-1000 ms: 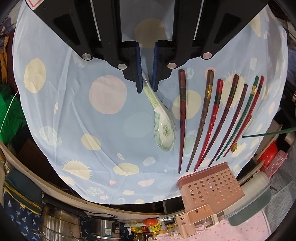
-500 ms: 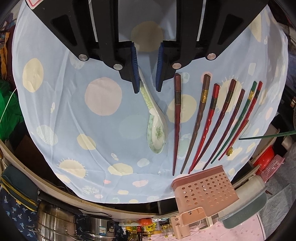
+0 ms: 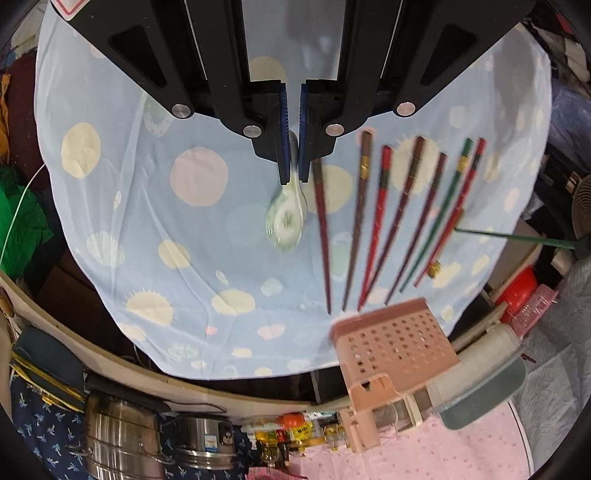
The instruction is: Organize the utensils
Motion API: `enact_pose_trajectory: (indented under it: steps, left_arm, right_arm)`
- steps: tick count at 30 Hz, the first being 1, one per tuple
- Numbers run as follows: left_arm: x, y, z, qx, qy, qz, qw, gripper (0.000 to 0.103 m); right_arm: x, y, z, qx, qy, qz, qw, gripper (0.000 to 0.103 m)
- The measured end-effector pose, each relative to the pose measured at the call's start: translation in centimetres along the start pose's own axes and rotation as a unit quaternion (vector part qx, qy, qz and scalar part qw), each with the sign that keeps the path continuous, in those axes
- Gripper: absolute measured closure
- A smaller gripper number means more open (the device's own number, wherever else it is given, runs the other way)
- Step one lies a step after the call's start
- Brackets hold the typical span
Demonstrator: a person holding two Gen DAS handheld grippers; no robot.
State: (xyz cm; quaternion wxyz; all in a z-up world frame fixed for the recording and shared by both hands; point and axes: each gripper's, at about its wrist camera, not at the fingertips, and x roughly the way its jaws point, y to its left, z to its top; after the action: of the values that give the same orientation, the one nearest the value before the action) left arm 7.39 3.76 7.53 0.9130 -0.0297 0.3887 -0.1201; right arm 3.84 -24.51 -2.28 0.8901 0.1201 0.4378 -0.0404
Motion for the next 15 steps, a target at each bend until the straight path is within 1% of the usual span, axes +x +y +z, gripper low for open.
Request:
enact_pose_trajectory:
  steps: [2,3,4,10,13,15]
  left_arm:
    - [-0.4,-0.1,0.5,0.003,-0.008,0.001,1.0,0.096]
    - [-0.5,-0.1,0.7,0.005,-0.011,0.0,0.9999,0.096]
    - [-0.7,-0.2,1.1,0.008,-0.016,0.0,0.9998,0.096]
    - [-1.5,-0.8,2.8,0.021,-0.039,-0.001,0.999,0.096]
    - [-1.7,-1.1,3.2,0.024,-0.043,-0.002,0.9988,0.096]
    - [-1.6,-1.1,3.1,0.023,-0.04,-0.004,0.9989,0.096]
  right_arm:
    - [-0.7,0.3,0.7,0.006,-0.004,0.009,1.0,0.099]
    - [-1.0,0.5,1.2,0.009,-0.007,0.017,1.0,0.102]
    - [-1.4,0.7,1.6,0.012,-0.012,0.023,1.0,0.102]
    - [-2.6,2.1,3.7,0.003,-0.036,0.027,0.999,0.102]
    - [-2.6,2.2,3.7,-0.007,-0.04,0.023,0.999,0.102]
    - [-2.3,1.6,2.9,-0.004,-0.032,0.018,0.999,0.101]
